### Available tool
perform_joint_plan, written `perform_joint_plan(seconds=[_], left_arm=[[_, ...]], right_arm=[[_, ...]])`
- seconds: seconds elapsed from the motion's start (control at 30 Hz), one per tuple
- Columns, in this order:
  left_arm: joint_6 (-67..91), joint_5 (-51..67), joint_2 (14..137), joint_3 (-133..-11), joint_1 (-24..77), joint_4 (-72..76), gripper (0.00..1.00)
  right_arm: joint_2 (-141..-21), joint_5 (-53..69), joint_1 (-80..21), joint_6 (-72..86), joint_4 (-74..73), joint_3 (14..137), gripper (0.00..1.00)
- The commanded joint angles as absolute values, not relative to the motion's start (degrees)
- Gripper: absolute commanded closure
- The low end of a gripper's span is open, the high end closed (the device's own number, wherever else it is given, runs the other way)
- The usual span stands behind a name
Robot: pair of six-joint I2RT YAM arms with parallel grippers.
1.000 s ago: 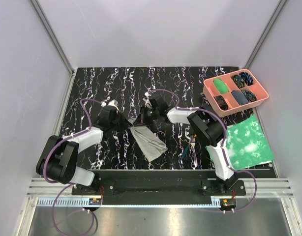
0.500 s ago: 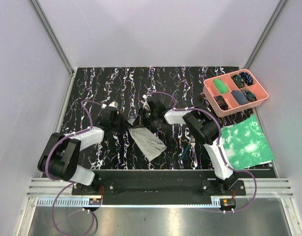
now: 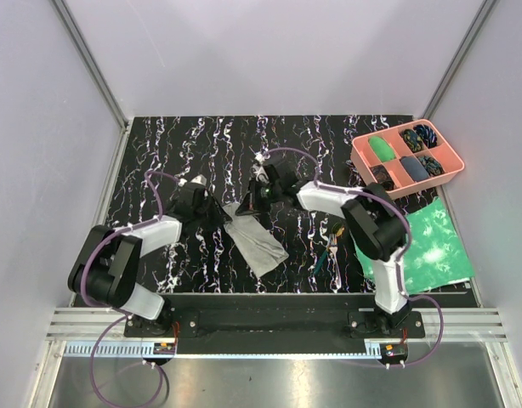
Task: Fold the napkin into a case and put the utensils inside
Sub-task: Stuff the top corner of the smaller-rectangle-folded napkin into the folded napkin.
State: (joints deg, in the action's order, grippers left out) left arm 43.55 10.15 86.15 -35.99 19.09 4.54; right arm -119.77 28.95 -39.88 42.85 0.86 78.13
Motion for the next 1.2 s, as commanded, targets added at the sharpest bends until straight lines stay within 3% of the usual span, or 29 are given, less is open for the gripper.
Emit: perform_joint_plan(seconds=[0.0,0.2,0.53,0.7,0.83,1.03,1.17], left_arm=[[40.7,9.93,80.69,-38.13,19.25,0.62,0.72],[40.69,11.86,77.43,-42.18,19.16,-2.99,0.69],[40.08,13.97,91.92,-47.37,19.07,-1.42,0.78],[39.29,13.19,94.57,-46.94,19.07,-0.7,0.79],[38.24,12.22,91.25,-46.93,19.07,-1.58,0.78],[38.49,13.8,82.73,-48.69,19.16,-6.06,0.68],[38.06,13.28,76.04,-46.07,19.25,-10.45,0.65]], right_arm=[[-110.75,29.97,-38.24,37.37,-3.6,74.28,0.99],[-102.93,29.44,-34.9,32.35,-5.71,66.28,0.95],[-95.28,26.72,-32.87,27.16,-10.98,59.33,0.86],[-93.08,26.02,-32.96,23.3,-15.2,58.62,0.73],[-92.2,26.54,-33.57,21.89,-16.61,58.18,0.71],[-92.72,25.84,-34.45,19.52,-19.15,58.71,0.66],[-92.29,20.32,-39.35,14.7,-25.12,61.78,0.51]])
